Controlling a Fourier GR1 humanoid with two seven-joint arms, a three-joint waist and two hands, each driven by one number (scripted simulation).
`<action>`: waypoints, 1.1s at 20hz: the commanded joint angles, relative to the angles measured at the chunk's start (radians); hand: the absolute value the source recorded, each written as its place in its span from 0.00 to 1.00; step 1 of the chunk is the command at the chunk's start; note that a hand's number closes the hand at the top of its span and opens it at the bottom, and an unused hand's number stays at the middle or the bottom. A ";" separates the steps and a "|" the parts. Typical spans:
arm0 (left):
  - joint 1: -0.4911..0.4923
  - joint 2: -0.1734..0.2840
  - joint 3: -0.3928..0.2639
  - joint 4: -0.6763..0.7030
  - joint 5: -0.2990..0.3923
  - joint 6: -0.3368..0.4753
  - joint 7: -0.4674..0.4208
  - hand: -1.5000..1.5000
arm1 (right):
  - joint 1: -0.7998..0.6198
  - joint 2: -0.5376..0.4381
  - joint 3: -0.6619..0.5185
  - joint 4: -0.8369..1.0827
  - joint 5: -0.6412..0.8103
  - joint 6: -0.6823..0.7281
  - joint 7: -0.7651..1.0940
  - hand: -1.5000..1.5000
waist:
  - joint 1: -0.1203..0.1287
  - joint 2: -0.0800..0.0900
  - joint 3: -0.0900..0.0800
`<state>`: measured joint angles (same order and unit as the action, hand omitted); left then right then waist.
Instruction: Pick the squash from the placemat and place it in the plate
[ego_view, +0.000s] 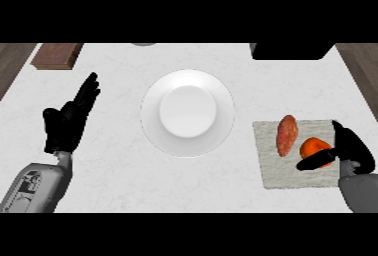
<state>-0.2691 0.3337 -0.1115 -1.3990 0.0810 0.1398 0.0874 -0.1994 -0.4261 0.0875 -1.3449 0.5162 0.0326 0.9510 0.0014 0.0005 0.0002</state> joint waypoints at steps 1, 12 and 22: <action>0.014 -0.052 0.000 -0.009 -0.064 0.011 0.020 0.50 | -0.042 0.044 -0.035 0.092 0.035 0.009 -0.033 0.00 | 0.000 0.000 0.000; 0.008 -0.072 0.074 -0.029 -0.078 -0.064 0.037 0.50 | 0.016 0.069 -0.063 0.135 0.162 -0.085 -0.194 1.00 | 0.000 0.000 0.000; 0.055 -0.098 0.057 -0.039 -0.122 -0.059 -0.004 0.50 | 0.038 0.001 0.109 0.051 0.237 0.017 -0.488 1.00 | 0.015 0.001 0.001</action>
<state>-0.2330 0.2428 -0.0432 -1.4356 -0.0320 0.0820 0.0968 -0.1634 -0.4062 0.1005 -1.2919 0.7286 0.0136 0.6306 0.0039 -0.0013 -0.0021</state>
